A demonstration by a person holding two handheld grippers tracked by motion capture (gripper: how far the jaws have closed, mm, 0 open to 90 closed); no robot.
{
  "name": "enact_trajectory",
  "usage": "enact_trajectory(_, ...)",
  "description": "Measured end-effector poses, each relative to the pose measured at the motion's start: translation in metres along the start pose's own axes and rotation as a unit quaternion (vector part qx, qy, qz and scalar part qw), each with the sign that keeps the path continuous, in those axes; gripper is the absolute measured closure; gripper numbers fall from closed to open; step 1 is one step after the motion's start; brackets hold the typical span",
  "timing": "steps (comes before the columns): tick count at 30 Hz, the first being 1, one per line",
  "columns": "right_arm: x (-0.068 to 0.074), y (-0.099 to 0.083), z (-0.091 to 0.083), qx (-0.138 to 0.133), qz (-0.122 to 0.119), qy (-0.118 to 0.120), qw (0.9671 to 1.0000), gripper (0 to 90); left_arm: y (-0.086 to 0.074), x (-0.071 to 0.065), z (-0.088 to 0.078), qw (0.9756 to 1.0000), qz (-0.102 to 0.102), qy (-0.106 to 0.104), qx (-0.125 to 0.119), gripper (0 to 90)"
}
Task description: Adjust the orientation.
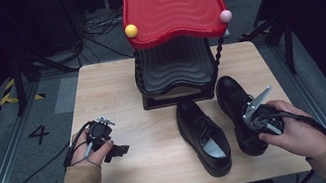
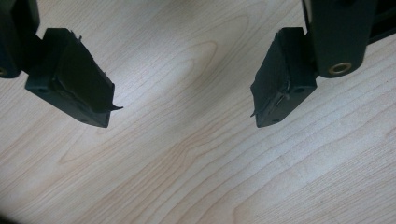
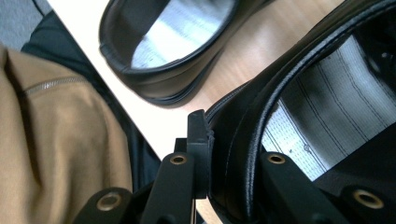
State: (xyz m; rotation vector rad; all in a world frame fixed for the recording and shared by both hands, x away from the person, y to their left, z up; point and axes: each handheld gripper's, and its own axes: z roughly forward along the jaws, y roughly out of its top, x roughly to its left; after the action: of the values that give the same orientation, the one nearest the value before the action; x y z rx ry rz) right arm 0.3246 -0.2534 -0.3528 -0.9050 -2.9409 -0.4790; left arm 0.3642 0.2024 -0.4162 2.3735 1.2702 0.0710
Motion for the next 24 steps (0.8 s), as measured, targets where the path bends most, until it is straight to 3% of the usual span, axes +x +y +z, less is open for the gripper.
enact_trajectory(7, 0.016, -0.002, 0.007, 0.016, -0.036, 0.014, 0.9991, 81.0, 0.0, 0.0, 0.001, 1.0, 0.0, -0.001, 0.0, 21.7)
enact_trajectory(11, 0.018, 0.003, 0.019, 0.029, -0.058, 0.011, 0.9978, 80.9, 0.001, -0.001, 0.001, 1.0, 0.003, -0.001, 0.002, 21.8)
enact_trajectory(15, 0.019, 0.007, 0.031, 0.035, -0.066, 0.015, 0.9971, 80.7, 0.001, -0.001, 0.001, 1.0, 0.001, -0.002, 0.001, 21.8)
enact_trajectory(19, 0.024, 0.008, 0.04, 0.045, -0.081, -0.005, 0.9957, 80.4, 0.0, -0.001, 0.002, 1.0, 0.002, -0.002, 0.003, 21.8)
enact_trajectory(21, 0.023, 0.007, 0.046, 0.057, -0.08, -0.001, 0.9952, 80.5, 0.001, -0.001, 0.002, 1.0, 0.003, -0.002, 0.003, 21.7)
enact_trajectory(24, 0.022, 0.006, 0.053, 0.053, -0.074, -0.002, 0.9959, 80.8, 0.001, -0.001, 0.002, 1.0, 0.002, -0.001, 0.004, 21.8)
